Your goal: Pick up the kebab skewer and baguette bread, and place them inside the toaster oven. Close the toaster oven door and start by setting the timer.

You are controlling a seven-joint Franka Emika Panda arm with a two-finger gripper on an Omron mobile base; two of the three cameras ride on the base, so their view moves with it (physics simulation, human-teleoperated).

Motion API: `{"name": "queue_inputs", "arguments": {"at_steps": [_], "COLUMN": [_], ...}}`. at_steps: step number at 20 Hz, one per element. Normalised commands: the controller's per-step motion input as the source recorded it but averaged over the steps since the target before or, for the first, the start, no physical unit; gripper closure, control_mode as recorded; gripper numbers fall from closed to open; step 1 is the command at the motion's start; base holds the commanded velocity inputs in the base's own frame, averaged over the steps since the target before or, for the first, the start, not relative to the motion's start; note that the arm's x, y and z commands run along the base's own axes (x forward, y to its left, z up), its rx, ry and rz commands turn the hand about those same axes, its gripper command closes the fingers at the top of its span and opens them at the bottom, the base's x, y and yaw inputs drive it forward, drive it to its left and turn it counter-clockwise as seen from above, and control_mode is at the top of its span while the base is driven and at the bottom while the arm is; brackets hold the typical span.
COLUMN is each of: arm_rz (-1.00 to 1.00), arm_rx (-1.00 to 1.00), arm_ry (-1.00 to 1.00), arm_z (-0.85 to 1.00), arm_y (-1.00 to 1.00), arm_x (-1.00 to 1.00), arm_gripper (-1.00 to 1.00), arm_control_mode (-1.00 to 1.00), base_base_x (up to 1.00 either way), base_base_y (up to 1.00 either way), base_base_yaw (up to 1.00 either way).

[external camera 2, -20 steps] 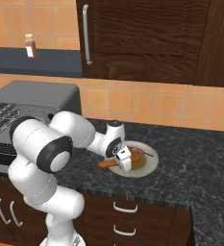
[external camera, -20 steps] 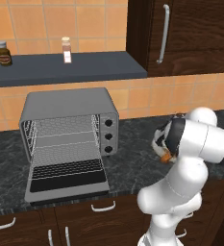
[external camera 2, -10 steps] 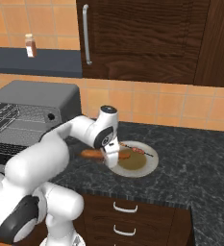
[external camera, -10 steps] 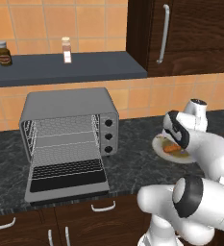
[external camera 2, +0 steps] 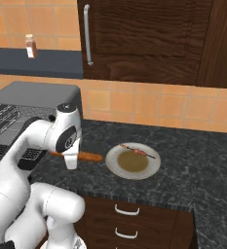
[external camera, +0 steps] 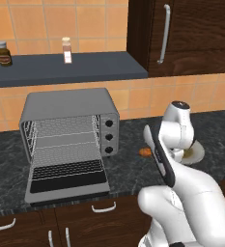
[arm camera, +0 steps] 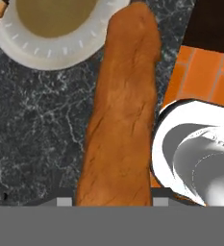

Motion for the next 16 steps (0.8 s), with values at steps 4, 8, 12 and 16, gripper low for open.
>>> {"name": "queue_inputs", "arguments": {"at_steps": [4, 8, 12, 16], "arm_rz": [-0.20, -0.17, -0.11, -0.08], "arm_rx": [0.00, 0.00, 0.00, 0.00], "arm_ry": [0.01, 0.01, 0.00, 0.00], "arm_z": [0.22, 0.19, 0.37, 0.54], "arm_y": [1.00, 1.00, 1.00, 1.00], "arm_x": [-0.02, 0.00, 0.00, 0.13], "arm_gripper": [1.00, 1.00, 1.00, 1.00], "arm_control_mode": [-1.00, -1.00, -1.00, -1.00], "base_base_x": [0.00, 0.00, 0.00, 0.00], "base_base_y": [0.00, 0.00, 0.00, 0.00], "base_base_yaw": [0.00, 0.00, 0.00, 0.00]}}
